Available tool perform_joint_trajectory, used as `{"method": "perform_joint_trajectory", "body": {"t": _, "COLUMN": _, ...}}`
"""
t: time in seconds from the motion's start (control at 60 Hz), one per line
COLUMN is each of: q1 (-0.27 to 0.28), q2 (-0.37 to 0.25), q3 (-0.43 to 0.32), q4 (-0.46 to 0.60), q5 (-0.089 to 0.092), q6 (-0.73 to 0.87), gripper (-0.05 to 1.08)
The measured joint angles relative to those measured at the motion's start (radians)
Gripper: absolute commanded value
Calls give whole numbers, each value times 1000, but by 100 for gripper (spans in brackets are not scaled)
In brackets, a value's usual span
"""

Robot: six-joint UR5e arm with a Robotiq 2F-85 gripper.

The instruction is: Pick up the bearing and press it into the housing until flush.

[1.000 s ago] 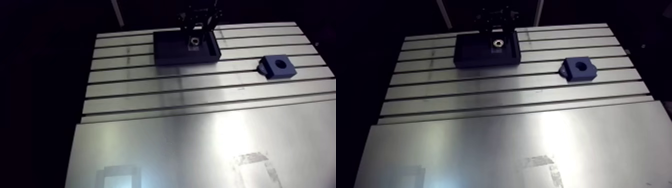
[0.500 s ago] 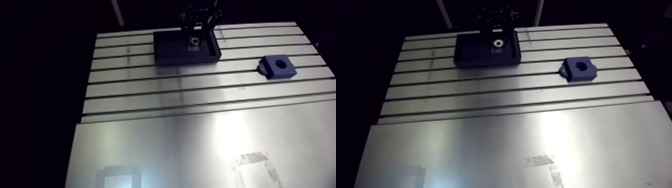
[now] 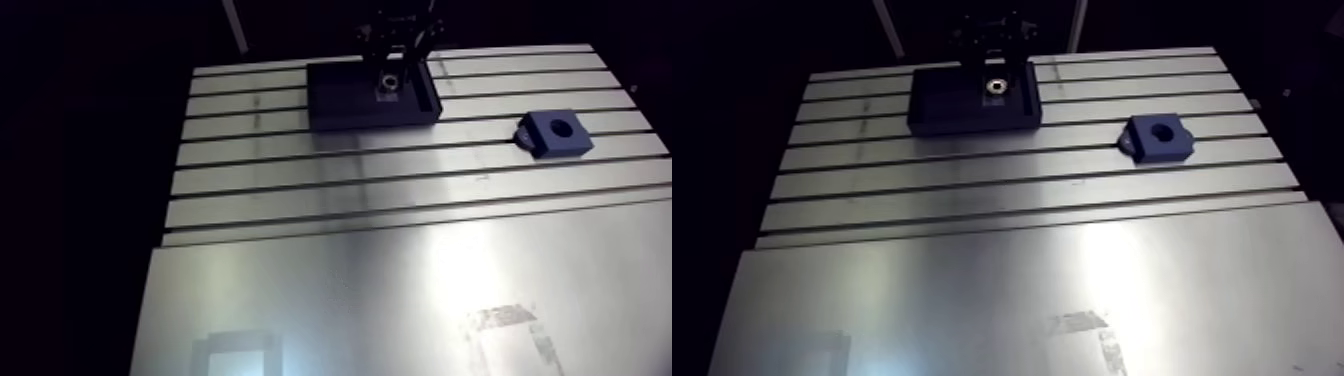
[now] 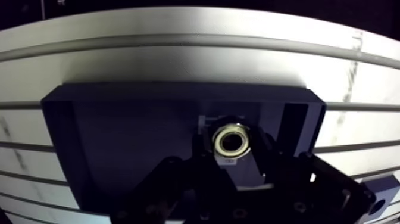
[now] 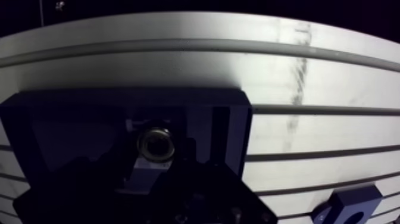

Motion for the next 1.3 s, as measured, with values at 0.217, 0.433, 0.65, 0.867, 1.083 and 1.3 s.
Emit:
{"method": "perform_joint_trajectory", "body": {"t": 0.217, "q1": 0, "q2": -4, "q3": 0, "q4": 0, "q5": 2, "q6": 0, "gripper": 60}}
{"method": "perform_joint_trajectory", "body": {"t": 0.433, "q1": 0, "q2": -25, "q3": 2, "q4": 4, "q5": 3, "q6": -1, "gripper": 60}}
{"method": "perform_joint_trajectory", "body": {"t": 0.65, "q1": -6, "q2": -76, "q3": 4, "q4": 17, "q5": 2, "q6": -22, "gripper": 60}}
{"method": "perform_joint_trajectory", "body": {"t": 0.867, "q1": -11, "q2": -133, "q3": 10, "q4": 51, "q5": -3, "q6": -85, "gripper": 61}}
{"method": "perform_joint_trajectory", "body": {"t": 1.083, "q1": -53, "q2": -196, "q3": 44, "q4": 81, "q5": -6, "q6": -184, "gripper": 62}}
{"method": "perform_joint_trajectory", "body": {"t": 1.3, "q1": -116, "q2": -245, "q3": 94, "q4": 89, "q5": -14, "q6": -248, "gripper": 62}}
